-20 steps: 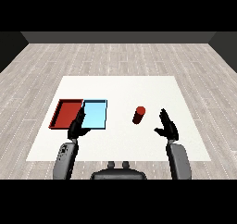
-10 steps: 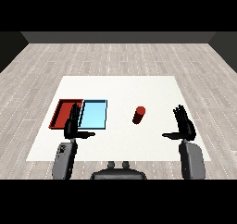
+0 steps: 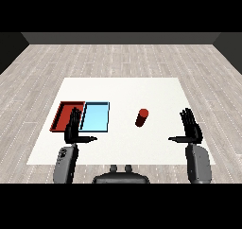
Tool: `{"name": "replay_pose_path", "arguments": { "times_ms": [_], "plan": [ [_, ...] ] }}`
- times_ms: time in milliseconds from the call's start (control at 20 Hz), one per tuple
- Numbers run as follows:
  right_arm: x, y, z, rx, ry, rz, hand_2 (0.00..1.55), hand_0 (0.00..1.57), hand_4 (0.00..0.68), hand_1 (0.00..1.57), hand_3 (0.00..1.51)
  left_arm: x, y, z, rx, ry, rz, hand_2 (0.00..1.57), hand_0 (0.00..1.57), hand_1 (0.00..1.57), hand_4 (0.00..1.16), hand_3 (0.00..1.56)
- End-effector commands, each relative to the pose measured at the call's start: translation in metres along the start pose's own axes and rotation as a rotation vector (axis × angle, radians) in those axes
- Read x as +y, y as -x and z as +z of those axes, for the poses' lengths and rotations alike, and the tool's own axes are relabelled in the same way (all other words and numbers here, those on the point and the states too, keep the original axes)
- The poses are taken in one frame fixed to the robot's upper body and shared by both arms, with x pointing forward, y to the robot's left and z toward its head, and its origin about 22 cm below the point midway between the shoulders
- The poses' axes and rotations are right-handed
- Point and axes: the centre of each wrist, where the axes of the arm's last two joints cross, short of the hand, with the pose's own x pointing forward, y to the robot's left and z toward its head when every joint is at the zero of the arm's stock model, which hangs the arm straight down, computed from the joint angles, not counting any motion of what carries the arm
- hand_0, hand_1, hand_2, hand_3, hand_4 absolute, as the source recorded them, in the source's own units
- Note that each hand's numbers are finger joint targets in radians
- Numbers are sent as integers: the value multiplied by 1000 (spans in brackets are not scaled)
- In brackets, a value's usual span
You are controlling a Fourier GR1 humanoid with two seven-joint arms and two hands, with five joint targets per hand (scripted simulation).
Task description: Pick the red can and put it in the red box
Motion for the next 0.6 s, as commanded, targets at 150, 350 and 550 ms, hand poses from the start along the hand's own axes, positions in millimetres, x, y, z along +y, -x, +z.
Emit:
{"name": "replay_pose_path", "arguments": {
  "times_ms": [150, 350, 550],
  "plan": [
    [3, -3, -5, 25, 3, -9, 0, 0, 0, 0, 0, 16, -23, 10, -17, 16, 26, 0, 0, 0, 0, 0],
    [17, 15, -14, 44, -21, -28, 0, 0, 0, 0, 0, 10, -22, -2, -11, -9, 37, 0, 0, 0, 0, 0],
    [11, -2, -28, 43, -29, -11, 0, 0, 0, 0, 0, -8, 0, -17, -30, -7, 25, 0, 0, 0, 0, 0]
  ]
}}
